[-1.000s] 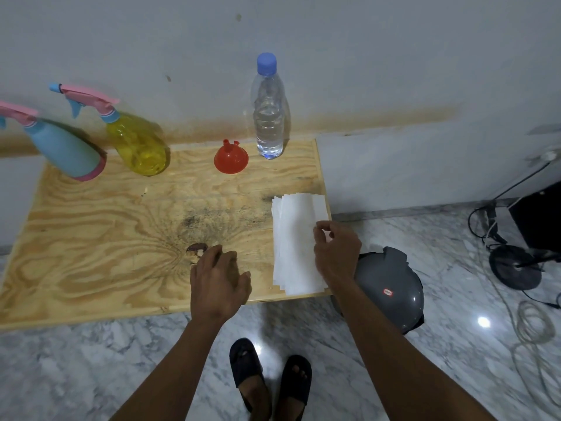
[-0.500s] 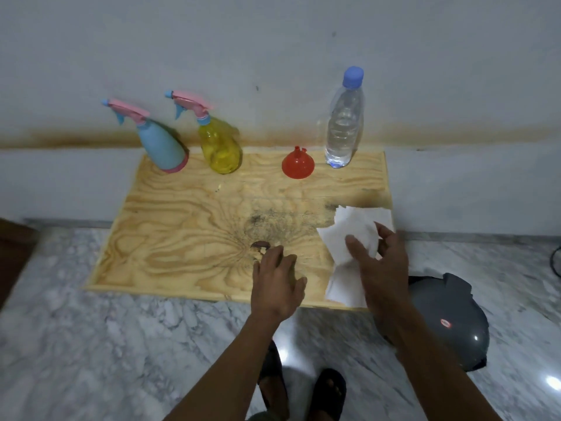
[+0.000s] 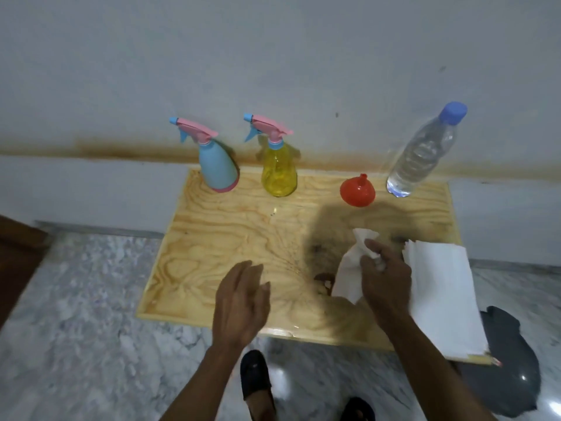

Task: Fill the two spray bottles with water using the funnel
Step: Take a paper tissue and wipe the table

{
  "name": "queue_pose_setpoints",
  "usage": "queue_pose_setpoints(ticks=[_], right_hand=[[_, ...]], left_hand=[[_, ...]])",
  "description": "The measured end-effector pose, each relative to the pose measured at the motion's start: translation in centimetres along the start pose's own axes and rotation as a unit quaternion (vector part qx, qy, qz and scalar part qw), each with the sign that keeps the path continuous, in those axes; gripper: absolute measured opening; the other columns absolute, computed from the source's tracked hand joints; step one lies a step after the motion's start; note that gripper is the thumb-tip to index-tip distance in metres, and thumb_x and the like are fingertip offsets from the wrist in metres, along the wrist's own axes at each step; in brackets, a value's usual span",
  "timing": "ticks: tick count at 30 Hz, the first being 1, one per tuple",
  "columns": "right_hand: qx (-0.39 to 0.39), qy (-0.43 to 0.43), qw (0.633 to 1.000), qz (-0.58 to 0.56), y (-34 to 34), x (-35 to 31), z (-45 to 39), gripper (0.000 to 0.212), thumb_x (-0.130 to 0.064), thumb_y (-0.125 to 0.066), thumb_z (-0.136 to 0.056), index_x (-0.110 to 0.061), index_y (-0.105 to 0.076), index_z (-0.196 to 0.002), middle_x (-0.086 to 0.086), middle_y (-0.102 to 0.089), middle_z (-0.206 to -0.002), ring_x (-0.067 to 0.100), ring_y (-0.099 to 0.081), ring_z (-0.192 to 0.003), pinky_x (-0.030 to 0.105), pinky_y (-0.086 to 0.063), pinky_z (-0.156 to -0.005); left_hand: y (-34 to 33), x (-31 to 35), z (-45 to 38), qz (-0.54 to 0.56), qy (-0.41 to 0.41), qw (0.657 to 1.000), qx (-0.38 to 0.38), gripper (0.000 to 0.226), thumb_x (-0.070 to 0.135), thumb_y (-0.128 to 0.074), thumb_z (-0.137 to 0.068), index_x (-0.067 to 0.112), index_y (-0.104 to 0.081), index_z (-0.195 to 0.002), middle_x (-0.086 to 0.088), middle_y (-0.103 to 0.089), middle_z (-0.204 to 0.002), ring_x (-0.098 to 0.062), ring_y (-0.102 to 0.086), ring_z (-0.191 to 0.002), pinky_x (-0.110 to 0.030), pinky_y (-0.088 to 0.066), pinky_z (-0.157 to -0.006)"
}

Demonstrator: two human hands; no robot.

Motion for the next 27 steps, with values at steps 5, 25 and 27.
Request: queue_pose_setpoints(ticks=[5, 25, 27], right_hand=[[-0.004, 0.087, 0.988, 0.124, -6.4, -2.3, -2.0, 0.046, 0.011, -0.047, -0.090, 0.001, -0.055, -0.134, 0.018, -0.052, -0.143, 0.030, -0.048, -0.133, 0.031, -0.033, -0.110], [-0.107, 0.096, 0.890, 0.433, -23.1, -2.1, -1.3, 0.063, -0.042, -0.012, -0.105, -0.010, 0.003, -0.157, 0.007, 0.007, -0.166, 0.020, 0.011, -0.153, 0.057, 0.007, -0.119], [-0.106, 0.106, 0.897, 0.416, -24.8, -3.2, -0.6, 0.062, -0.040, -0.015, -0.106, -0.010, 0.001, -0.157, 0.007, 0.005, -0.166, 0.021, 0.008, -0.153, 0.056, 0.006, -0.119]], left_hand=[[5.3, -7.9, -3.3, -0.083, 0.027, 0.996, 0.011, 0.051, 0.042, -0.038, -0.099, 0.006, -0.062, -0.126, -0.020, -0.060, -0.130, -0.038, -0.055, -0.121, -0.051, -0.048, -0.097], [4.1, -16.4, -4.7, -0.164, 0.050, 0.984, -0.041, 0.058, 0.047, -0.033, -0.101, 0.018, -0.041, -0.151, -0.005, -0.028, -0.163, -0.024, -0.017, -0.153, -0.058, -0.014, -0.121], [4.1, -16.5, -4.7, -0.164, 0.050, 0.984, -0.039, 0.058, 0.047, -0.034, -0.101, 0.018, -0.041, -0.151, -0.005, -0.028, -0.163, -0.023, -0.016, -0.153, -0.057, -0.013, -0.122]])
Point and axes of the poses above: each hand's wrist, its own z-axis away from the middle knuckle, its own y-axis out of the back of the hand, x = y × z, the point moved 7 cm from there along -z, towards the middle knuckle
